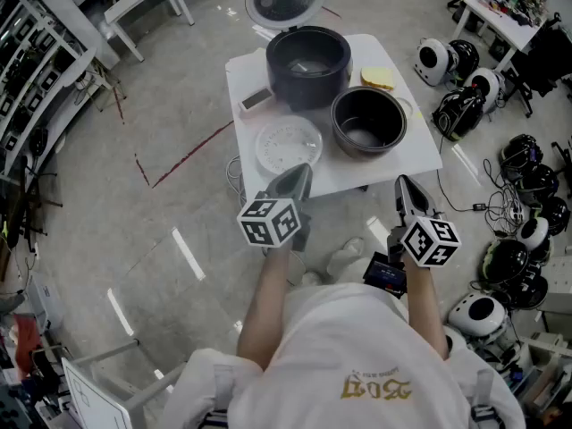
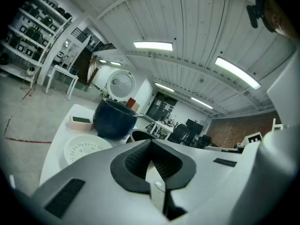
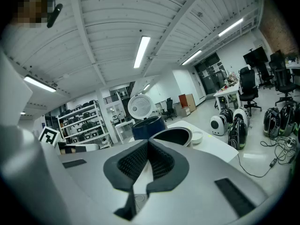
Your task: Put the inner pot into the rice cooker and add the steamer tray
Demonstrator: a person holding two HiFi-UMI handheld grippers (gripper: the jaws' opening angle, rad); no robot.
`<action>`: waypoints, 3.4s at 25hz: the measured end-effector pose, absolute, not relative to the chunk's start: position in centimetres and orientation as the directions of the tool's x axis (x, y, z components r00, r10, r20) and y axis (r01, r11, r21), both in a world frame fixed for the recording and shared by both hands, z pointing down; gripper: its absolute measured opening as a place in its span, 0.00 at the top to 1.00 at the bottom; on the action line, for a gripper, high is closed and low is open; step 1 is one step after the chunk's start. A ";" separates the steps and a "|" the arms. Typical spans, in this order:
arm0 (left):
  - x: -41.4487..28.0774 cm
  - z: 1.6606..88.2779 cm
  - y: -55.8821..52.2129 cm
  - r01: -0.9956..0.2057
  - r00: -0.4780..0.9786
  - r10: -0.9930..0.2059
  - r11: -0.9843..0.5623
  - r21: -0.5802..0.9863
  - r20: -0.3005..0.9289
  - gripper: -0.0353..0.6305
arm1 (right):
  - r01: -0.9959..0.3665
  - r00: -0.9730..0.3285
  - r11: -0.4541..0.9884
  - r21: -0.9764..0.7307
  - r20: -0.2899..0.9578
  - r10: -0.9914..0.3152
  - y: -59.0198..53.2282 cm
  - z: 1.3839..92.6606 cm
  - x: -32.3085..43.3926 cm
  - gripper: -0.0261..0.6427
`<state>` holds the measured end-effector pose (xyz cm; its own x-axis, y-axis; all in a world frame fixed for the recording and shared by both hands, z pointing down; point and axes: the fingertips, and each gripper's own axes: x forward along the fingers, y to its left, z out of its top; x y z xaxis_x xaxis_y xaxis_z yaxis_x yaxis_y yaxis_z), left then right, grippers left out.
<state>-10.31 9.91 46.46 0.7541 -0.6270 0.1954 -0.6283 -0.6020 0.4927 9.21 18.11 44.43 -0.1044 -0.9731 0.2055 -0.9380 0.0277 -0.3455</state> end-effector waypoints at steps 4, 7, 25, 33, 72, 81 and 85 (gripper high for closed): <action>-10.0 46.2 10.3 -0.618 0.761 -0.621 -0.605 0.502 0.189 0.92 | -0.940 -0.116 0.036 -0.340 0.217 -0.969 18.2 44.4 9.1 0.94; -9.9 46.2 10.6 -0.611 0.766 -0.616 -0.607 0.508 0.185 0.92 | -0.942 -0.121 0.041 -0.334 0.223 -0.967 18.4 44.5 8.9 0.95; -4.1 48.7 5.5 -0.630 0.738 -0.642 -0.543 0.556 0.208 0.62 | -0.845 -0.214 0.068 -0.530 0.219 -0.952 13.0 46.0 15.9 0.66; 0.3 51.5 -0.6 -0.701 0.665 -0.689 -0.442 0.560 0.289 0.64 | -0.810 -0.324 0.123 -0.574 0.263 -0.909 5.9 48.5 21.5 0.67; 1.9 57.4 -4.8 -0.800 0.485 -0.753 -0.175 0.574 0.446 0.80 | -0.742 -0.583 0.256 -0.619 0.409 -0.702 -3.0 56.1 22.6 0.83; 1.7 52.7 -5.7 -0.749 0.521 -0.783 -0.229 0.621 0.339 0.81 | -0.717 -0.593 0.303 -0.628 0.322 -0.738 -3.3 51.2 22.5 0.83; 1.9 50.5 -6.1 -0.728 0.540 -0.790 -0.265 0.633 0.290 0.82 | -0.725 -0.581 0.322 -0.610 0.289 -0.761 -3.5 48.8 22.7 0.83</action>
